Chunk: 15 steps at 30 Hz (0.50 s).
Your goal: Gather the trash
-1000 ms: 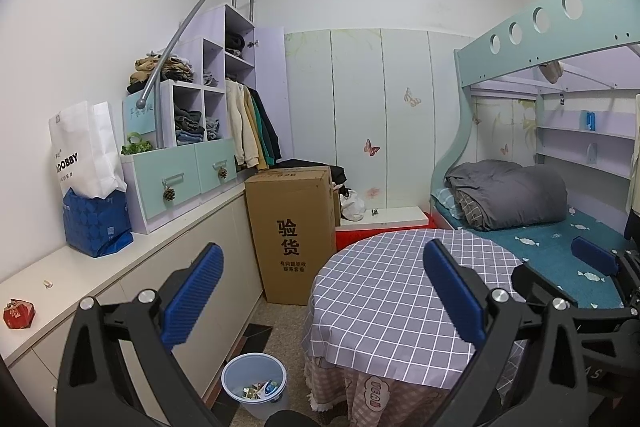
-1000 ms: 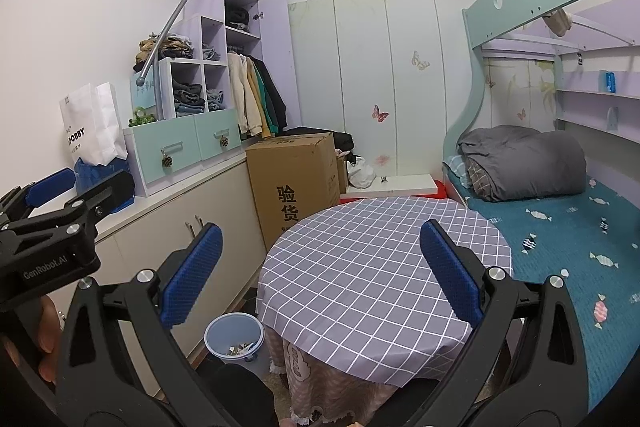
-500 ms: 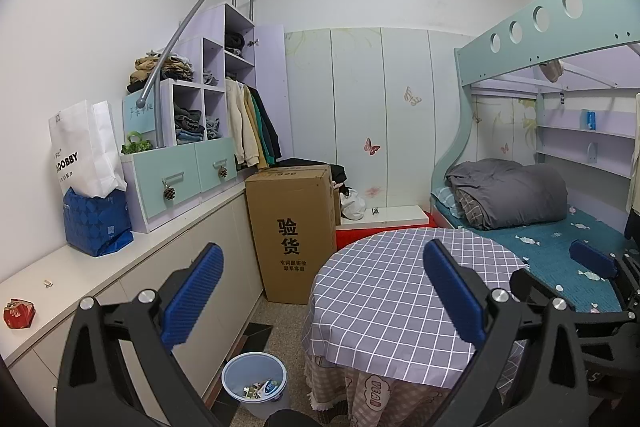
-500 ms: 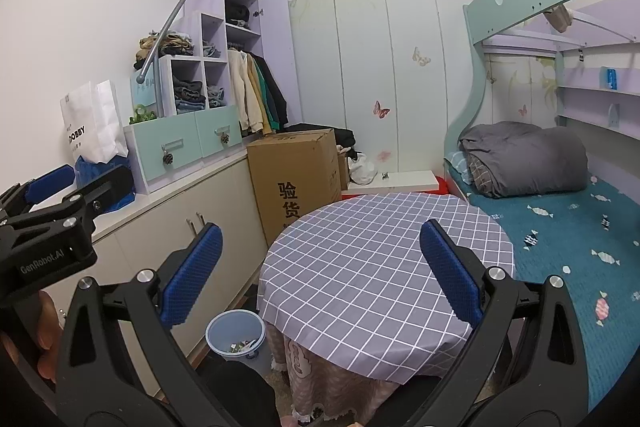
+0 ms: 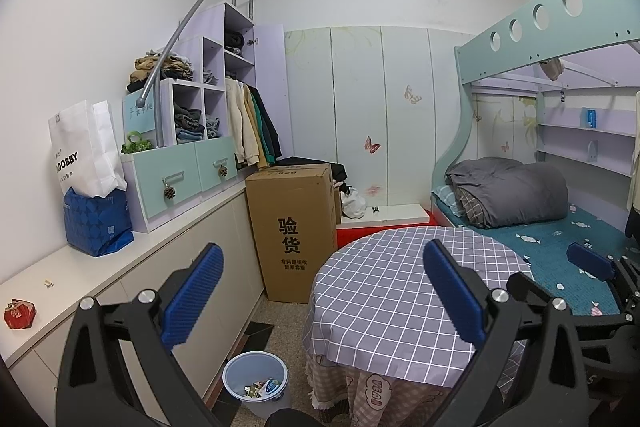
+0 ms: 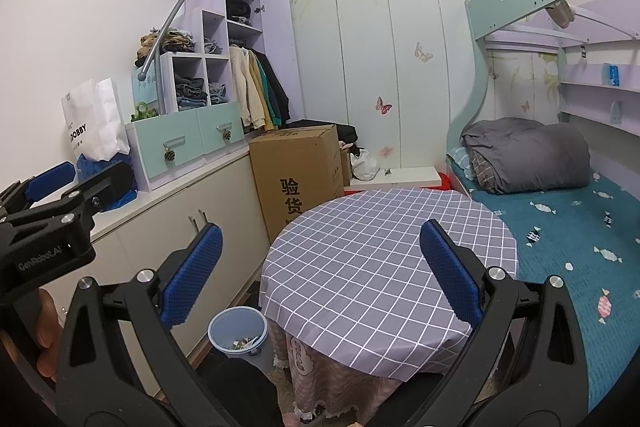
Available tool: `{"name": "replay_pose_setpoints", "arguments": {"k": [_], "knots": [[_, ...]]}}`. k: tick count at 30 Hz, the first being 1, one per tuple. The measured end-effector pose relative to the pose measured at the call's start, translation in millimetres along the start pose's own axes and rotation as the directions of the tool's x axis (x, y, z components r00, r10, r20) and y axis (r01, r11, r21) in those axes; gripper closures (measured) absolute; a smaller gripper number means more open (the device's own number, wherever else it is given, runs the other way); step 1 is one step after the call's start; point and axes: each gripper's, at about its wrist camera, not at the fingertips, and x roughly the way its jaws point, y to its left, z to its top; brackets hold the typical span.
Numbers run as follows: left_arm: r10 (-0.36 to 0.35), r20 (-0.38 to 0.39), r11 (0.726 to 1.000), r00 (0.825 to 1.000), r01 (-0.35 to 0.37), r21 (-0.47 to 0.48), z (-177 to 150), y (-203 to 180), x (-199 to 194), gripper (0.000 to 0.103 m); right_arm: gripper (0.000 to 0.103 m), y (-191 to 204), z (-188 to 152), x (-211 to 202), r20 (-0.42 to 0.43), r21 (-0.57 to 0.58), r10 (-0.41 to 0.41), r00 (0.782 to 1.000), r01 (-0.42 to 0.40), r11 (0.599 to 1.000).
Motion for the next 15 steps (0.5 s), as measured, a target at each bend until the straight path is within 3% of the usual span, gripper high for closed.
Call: {"name": "replay_pose_setpoints", "arguments": {"k": [15], "knots": [[0.002, -0.002, 1.0, 1.0, -0.002, 0.006, -2.7, 4.0, 1.2, 0.005, 0.006, 0.5, 0.0, 0.6, -0.007, -0.004, 0.007, 1.0, -0.007, 1.0]]}}
